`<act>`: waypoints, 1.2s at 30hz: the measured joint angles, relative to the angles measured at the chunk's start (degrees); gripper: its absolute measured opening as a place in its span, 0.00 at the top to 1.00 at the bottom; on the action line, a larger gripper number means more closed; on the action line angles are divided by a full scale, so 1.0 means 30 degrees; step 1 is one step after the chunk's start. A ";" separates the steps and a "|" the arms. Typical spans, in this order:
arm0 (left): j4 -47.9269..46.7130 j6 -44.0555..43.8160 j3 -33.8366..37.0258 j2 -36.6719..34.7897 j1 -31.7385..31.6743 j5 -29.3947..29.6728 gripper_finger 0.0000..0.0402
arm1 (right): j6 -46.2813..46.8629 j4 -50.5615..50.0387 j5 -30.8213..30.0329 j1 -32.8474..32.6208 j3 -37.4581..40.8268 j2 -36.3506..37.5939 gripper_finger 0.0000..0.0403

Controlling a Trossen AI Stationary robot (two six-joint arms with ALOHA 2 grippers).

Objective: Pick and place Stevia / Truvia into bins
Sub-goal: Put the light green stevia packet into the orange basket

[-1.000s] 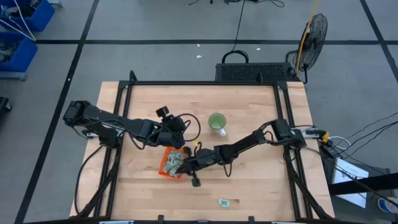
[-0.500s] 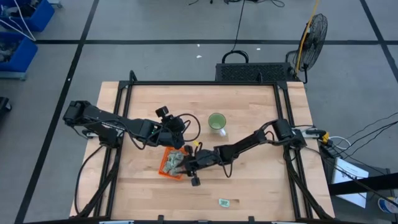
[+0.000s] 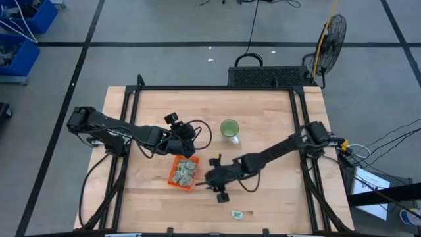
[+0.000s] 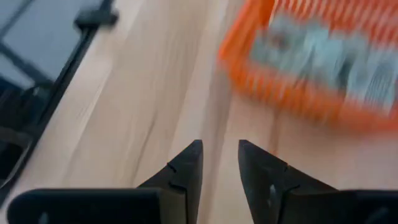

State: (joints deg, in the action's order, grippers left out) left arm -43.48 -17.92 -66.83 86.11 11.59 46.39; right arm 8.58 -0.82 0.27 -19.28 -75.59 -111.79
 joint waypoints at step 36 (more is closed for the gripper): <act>0.0143 -0.0187 0.0000 0.0000 -0.0004 0.0001 0.68 | 0.5689 -0.3636 0.1332 -0.5331 0.2205 0.0495 0.58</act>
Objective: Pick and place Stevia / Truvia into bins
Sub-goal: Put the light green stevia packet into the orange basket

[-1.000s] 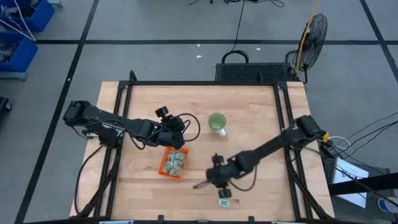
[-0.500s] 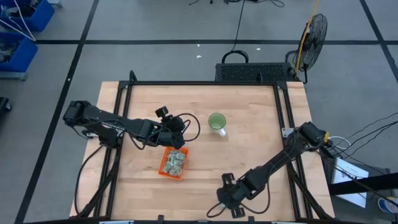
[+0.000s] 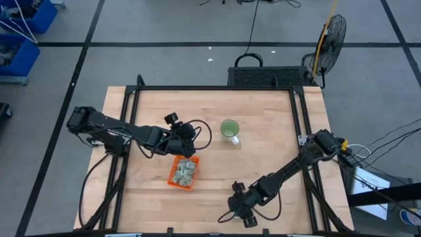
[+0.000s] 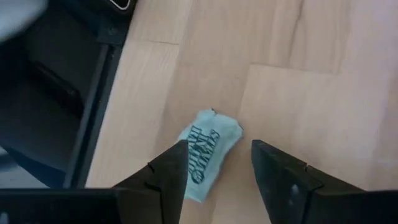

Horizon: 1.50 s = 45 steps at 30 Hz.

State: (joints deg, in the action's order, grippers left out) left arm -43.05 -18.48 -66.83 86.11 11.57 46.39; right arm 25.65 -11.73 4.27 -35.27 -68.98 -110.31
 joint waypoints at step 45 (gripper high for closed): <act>-0.0005 0.0922 0.0000 0.0000 -0.1100 0.3072 0.68 | -1.3271 1.4654 -0.2531 0.4945 0.5477 0.0051 0.99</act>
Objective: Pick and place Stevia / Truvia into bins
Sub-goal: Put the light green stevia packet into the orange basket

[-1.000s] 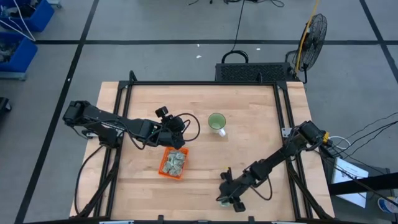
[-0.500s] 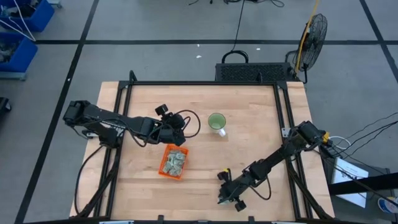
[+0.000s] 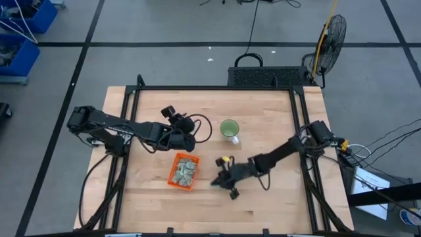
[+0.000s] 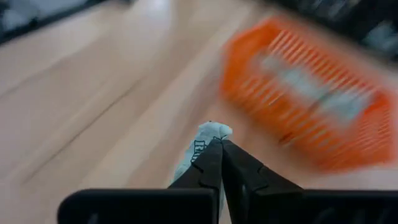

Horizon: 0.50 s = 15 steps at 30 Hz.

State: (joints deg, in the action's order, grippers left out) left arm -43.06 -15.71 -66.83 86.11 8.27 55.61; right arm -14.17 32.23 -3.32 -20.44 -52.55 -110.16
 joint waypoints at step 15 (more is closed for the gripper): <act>0.0055 -0.0196 0.0000 0.0000 0.0000 0.7621 0.68 | -0.0812 0.3425 0.2121 0.3453 -0.4255 -0.1331 0.99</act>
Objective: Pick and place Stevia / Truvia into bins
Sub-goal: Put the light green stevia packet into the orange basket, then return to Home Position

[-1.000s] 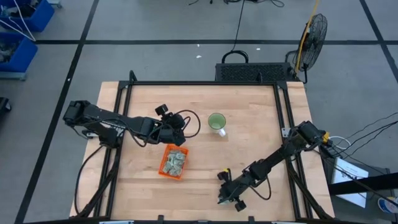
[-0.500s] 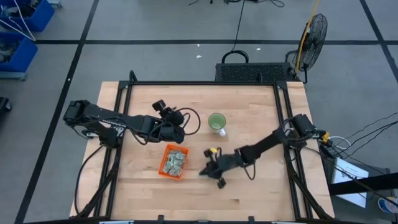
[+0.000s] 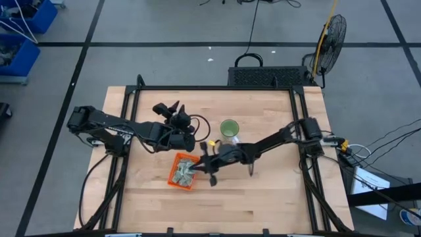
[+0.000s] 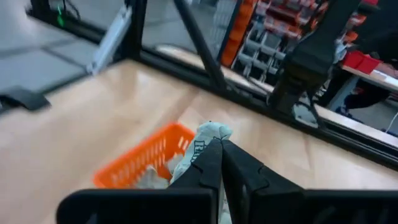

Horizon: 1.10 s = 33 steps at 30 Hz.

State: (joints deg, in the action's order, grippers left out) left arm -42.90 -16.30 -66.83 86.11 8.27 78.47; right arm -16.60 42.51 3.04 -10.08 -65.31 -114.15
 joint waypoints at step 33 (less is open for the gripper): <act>-0.2674 0.2475 0.0005 -0.3210 0.1574 0.2035 0.68 | -0.0143 -1.4366 -0.9583 -0.1064 -0.0161 0.7026 0.65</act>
State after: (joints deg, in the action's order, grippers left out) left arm -50.92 -8.87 -66.81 76.48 12.99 84.57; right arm -17.03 -0.59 -25.71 -13.27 -65.80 -93.07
